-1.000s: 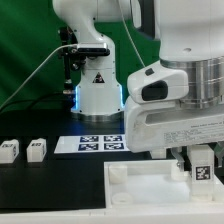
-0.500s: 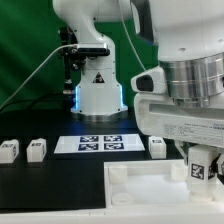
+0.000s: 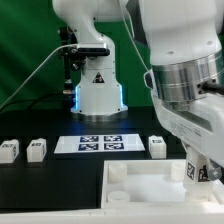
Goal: Assemble one leg
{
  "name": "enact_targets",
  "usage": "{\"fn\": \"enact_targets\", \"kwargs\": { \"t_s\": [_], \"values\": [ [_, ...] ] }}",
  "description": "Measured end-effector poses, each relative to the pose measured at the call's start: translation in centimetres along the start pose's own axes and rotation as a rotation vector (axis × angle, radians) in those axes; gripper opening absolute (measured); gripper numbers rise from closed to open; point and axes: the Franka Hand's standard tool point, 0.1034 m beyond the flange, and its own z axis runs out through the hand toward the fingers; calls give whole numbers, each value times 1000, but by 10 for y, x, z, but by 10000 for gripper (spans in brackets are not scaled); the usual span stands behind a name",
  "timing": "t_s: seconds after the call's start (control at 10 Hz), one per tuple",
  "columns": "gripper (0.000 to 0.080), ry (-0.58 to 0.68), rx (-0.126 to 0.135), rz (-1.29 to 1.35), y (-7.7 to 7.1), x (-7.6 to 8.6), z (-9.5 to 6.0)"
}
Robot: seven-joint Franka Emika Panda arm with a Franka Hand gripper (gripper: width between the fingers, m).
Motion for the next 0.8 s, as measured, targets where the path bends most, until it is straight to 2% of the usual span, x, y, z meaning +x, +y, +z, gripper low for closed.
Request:
{"fn": "enact_targets", "kwargs": {
  "t_s": [0.1, 0.2, 0.3, 0.4, 0.5, 0.6, 0.7, 0.8],
  "values": [
    [295, -1, -2, 38, 0, -4, 1],
    [374, -1, -2, -3, 0, -4, 1],
    [509, -1, -2, -4, 1, -4, 1],
    [509, -2, -7, -63, 1, -4, 1],
    [620, -6, -18, -121, 4, -5, 0],
    [640, -8, -26, -193, 5, -5, 0],
    [640, 5, -46, -399, 8, -4, 0],
    [648, 13, -82, -602, 9, -5, -2]
  ]
}}
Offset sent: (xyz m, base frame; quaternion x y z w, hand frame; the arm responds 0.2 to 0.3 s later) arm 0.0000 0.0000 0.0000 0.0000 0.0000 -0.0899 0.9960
